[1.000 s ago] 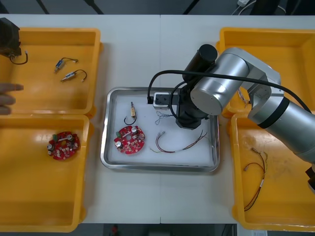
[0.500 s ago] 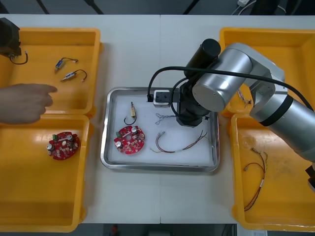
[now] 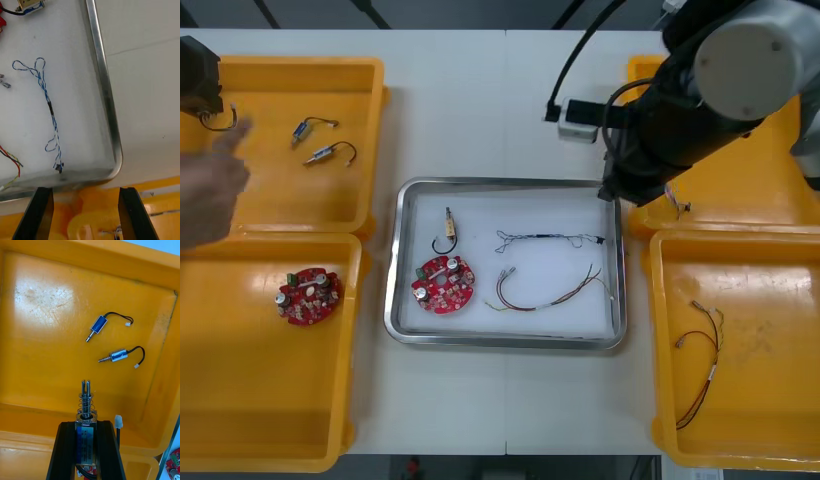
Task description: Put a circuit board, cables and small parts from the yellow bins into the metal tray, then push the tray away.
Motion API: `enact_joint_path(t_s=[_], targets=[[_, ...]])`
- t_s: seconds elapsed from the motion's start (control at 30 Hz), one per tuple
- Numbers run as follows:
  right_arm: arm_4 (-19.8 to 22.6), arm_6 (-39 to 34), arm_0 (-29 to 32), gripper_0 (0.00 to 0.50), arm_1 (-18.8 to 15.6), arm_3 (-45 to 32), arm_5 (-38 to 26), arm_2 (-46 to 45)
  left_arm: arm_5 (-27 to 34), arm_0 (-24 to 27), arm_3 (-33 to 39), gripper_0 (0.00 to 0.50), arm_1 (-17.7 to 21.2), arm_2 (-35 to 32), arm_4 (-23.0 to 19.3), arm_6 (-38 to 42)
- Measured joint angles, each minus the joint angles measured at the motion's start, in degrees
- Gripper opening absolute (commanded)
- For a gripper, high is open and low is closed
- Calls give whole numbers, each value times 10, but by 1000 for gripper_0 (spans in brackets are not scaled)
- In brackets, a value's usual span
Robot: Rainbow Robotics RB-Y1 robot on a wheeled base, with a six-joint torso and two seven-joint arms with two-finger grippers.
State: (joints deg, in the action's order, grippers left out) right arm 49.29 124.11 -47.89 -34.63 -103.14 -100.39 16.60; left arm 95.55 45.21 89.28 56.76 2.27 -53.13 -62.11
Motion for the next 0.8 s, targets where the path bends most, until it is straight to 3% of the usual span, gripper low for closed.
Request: enact_joint_path(t_s=[0.2,0.4,0.57,0.8], targets=[[9,-10,0,500,-35,-1,-52,-71,0,0,0,0,0,0,0,0],[19,-140,3,500,-75,-1,-90,-107,0,0,0,0,0,0,0,0],[28,-178,23,500,-94,-1,-92,-161,0,0,1,0,0,0,0,0],[33,-303,66,500,-115,-1,-93,-233,0,0,1,0,0,0,0,0]])
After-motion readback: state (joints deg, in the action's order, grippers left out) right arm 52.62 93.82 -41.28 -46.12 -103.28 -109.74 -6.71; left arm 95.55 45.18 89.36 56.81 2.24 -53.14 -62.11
